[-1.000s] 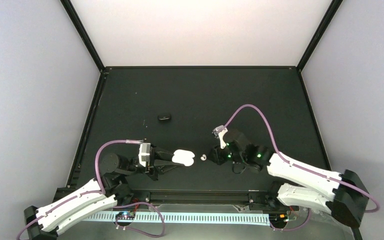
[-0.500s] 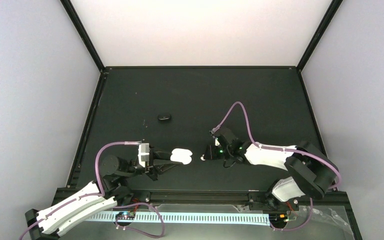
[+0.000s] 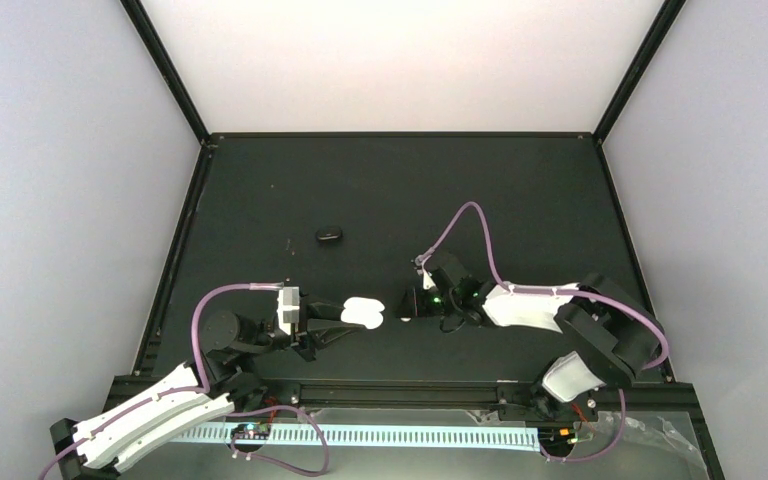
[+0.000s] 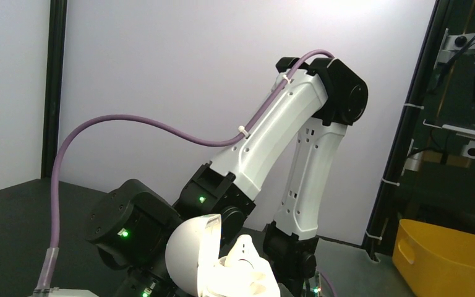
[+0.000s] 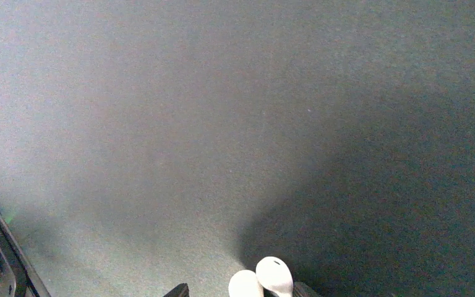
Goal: Insert the wireless bluetooth earbuds into the charging case
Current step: Adjust the earbud at the center of the board.
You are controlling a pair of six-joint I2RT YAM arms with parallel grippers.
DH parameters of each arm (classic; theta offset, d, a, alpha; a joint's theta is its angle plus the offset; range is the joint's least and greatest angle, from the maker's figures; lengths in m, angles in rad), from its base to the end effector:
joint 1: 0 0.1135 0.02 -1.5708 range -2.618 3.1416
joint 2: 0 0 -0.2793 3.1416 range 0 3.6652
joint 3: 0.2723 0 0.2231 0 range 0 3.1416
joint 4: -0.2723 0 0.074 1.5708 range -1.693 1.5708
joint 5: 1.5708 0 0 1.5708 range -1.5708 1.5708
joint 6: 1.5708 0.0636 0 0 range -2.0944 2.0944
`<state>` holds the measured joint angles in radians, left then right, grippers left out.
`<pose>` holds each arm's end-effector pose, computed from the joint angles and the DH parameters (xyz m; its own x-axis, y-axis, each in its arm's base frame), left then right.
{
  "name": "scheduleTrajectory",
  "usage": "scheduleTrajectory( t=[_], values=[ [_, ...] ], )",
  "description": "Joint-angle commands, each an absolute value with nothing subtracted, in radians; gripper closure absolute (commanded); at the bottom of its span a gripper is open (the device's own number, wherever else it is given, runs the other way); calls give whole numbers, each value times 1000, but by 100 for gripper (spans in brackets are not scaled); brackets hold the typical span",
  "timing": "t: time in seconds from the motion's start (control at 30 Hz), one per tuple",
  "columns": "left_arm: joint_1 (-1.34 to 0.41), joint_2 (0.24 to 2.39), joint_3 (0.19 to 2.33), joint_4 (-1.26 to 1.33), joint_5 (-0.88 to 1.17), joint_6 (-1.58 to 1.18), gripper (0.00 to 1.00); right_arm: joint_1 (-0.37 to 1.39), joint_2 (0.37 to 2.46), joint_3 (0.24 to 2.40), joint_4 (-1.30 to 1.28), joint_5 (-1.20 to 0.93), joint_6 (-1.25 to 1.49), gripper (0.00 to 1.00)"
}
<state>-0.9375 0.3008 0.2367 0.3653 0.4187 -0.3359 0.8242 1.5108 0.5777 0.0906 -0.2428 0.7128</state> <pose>0.0370 -0.0940 0.2816 -0.1527 -0.3008 -0.9414 0.9701 0.1362 -0.2009 0.1720 0.2084 0.1541 -0.9204 -0.0601 -0.3862 -0.2898 0.7681 0.5710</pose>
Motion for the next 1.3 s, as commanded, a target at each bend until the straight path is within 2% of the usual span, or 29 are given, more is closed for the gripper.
scheduleTrajectory(
  t=[0.0,0.5,0.83,1.03,1.27],
  values=[
    [-943,299,245,367,414,-322,98,821,1551,610,82,-280,683,57],
    [-943,301,245,364,417,-318,98,821,1662,746,73,-388,599,57],
    [-943,297,242,355,413,-312,98,820,1544,737,-42,-222,605,56],
    [-944,293,242,356,409,-311,99,847,1514,756,-58,-258,591,56],
    [-943,279,242,346,408,-312,98,885,1596,835,-62,-322,601,57]
  ],
)
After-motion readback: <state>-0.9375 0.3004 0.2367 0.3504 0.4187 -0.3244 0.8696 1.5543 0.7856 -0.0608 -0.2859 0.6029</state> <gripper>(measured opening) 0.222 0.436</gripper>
